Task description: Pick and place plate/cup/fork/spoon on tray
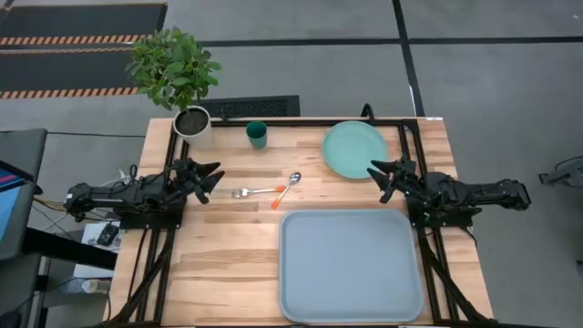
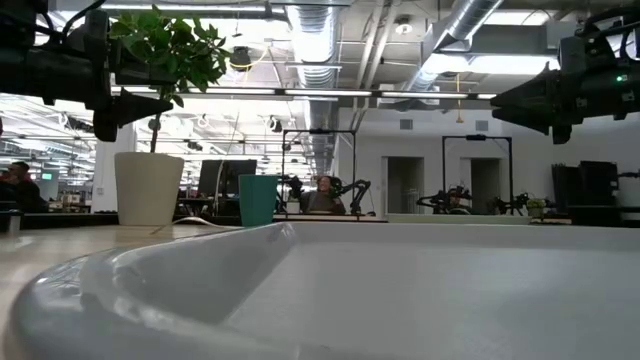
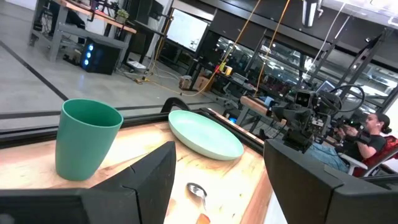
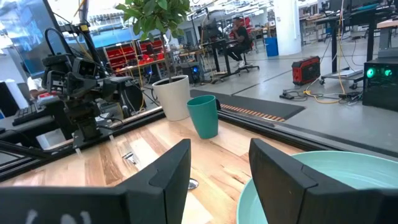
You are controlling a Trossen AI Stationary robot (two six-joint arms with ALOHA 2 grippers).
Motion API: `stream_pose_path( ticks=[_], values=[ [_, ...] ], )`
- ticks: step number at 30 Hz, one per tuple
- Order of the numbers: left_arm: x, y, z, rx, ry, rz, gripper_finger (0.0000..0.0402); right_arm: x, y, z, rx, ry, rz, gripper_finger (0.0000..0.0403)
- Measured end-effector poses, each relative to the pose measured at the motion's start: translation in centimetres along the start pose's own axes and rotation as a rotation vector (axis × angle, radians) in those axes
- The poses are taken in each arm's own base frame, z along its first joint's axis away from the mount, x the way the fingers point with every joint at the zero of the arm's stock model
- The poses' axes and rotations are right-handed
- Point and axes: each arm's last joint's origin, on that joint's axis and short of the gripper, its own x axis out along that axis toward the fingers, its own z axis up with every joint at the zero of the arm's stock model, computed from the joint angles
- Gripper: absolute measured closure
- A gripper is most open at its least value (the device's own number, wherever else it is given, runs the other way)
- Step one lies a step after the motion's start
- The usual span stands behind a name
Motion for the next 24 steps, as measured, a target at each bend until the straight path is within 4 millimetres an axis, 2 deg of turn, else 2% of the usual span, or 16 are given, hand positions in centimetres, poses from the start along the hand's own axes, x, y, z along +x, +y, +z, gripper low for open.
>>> stream_pose_path(
  ticks=[21,24],
  values=[
    [0.0,0.01,-0.01,0.0,0.0,0.002,0.017,0.0,0.0,0.0,0.0,0.0,0.0,0.0214],
    [0.02,0.25,0.08,-0.002,-0.037,0.086,0.017,0.0,0.0,0.0,0.001,0.0,0.0,0.0214]
  ],
)
